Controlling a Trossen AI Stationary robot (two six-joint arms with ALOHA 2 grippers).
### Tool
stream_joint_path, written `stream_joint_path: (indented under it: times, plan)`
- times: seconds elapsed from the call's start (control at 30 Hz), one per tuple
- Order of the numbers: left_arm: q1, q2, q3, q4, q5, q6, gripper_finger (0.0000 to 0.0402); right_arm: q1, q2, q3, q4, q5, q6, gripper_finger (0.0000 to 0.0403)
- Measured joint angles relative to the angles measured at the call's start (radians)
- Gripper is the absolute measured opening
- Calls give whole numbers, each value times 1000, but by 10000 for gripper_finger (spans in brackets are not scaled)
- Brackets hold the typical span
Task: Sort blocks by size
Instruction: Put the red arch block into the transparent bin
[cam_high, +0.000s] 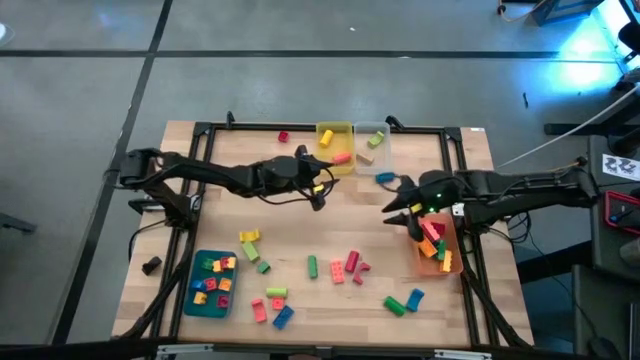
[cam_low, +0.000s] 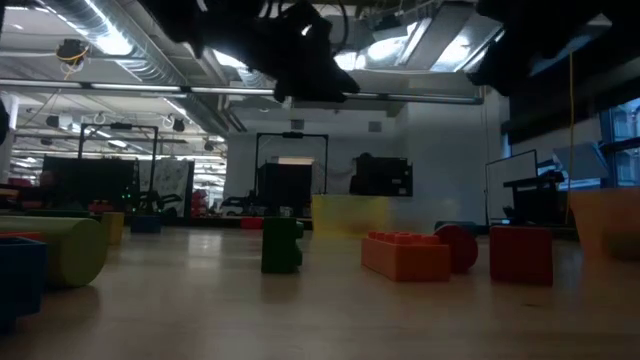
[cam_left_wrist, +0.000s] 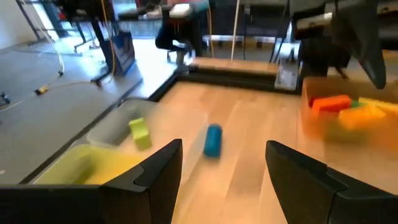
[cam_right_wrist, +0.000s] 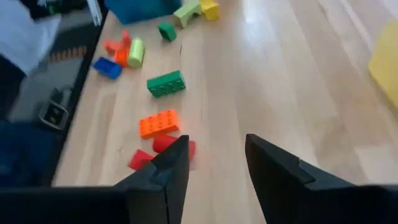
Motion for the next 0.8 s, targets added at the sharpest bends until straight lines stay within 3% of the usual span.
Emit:
stream_joint_path:
  times: [0.17, 0.37, 0.57, 0.8]
  plan:
    - [28, -88, -5, -163, -34, -59, 214, 0, 118, 0, 88, -22, -171, 159]
    - [71, -168, -92, -188, -67, -106, 214, 0, 254, 0, 136, -164, -346, 159]
    - [90, -188, -180, -188, -67, -174, 214, 14, 364, -1, 172, -228, -353, 159]
    - [91, -188, -216, -195, -65, -198, 214, 165, 439, -1, 258, -194, -353, 159]
